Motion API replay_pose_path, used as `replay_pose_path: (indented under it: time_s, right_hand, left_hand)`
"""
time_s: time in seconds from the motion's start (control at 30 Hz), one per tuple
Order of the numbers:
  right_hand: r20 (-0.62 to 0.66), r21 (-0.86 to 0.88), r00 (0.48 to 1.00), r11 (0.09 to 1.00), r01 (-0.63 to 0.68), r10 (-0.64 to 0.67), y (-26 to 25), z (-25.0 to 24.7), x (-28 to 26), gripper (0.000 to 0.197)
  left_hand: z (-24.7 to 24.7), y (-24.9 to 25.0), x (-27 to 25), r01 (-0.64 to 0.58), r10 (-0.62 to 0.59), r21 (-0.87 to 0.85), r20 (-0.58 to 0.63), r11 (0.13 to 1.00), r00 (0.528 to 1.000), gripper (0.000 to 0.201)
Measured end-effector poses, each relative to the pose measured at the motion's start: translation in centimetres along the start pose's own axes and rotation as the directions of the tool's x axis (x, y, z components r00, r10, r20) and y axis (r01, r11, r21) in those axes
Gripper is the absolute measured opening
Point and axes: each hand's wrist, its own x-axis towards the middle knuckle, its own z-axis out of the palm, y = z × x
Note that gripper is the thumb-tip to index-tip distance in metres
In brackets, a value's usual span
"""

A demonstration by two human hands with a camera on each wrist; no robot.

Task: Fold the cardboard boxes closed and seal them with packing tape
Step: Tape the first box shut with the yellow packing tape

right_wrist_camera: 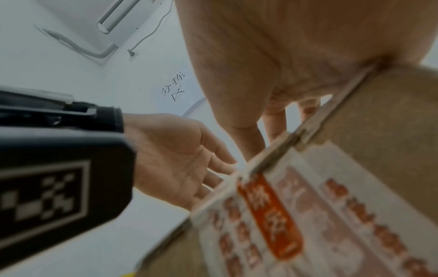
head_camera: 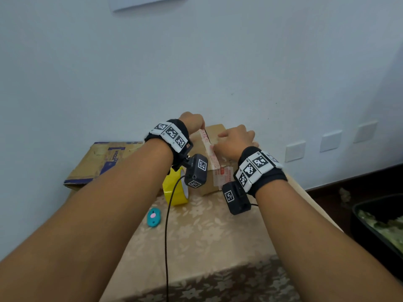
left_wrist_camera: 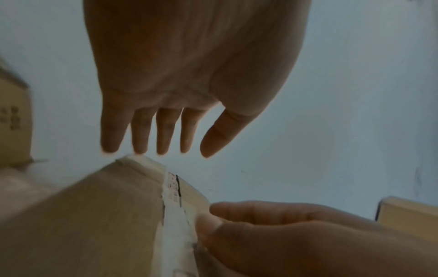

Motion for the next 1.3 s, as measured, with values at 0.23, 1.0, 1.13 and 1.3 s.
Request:
replay_pose_path:
  time_s: [0.23, 1.0, 1.13, 1.3]
  right_hand:
    - [0.067, 0.045, 0.998, 0.999, 0.019, -0.022, 0.6, 1.7, 0.8, 0.027]
    - [0.068, -0.191, 0.997, 0.981, 0.035, -0.022, -1.9, 2.8, -1.6, 0.077]
    - [0.042, -0.133, 0.999, 0.990, 0.035, -0.029, -1.4, 3.0, -1.6, 0.063]
    - [0.082, -0.276, 0.995, 0.959, 0.071, -0.050, -1.5, 3.0, -1.6, 0.060]
  left_hand:
    - [-0.2, -1.4, 0.1, -0.048, 0.031, 0.148, 0.110, 0.988, 0.993, 0.040]
    - [-5.1, -5.6, -2.5, 0.079, -0.059, -0.105, 0.178, 0.991, 0.982, 0.042]
    - [-3.5, -4.7, -2.3, 0.085, -0.072, -0.040, 0.256, 0.996, 0.964, 0.045]
    - [-3.4, -4.1, -2.0, 0.090, -0.081, -0.022, 0.263, 0.996, 0.961, 0.047]
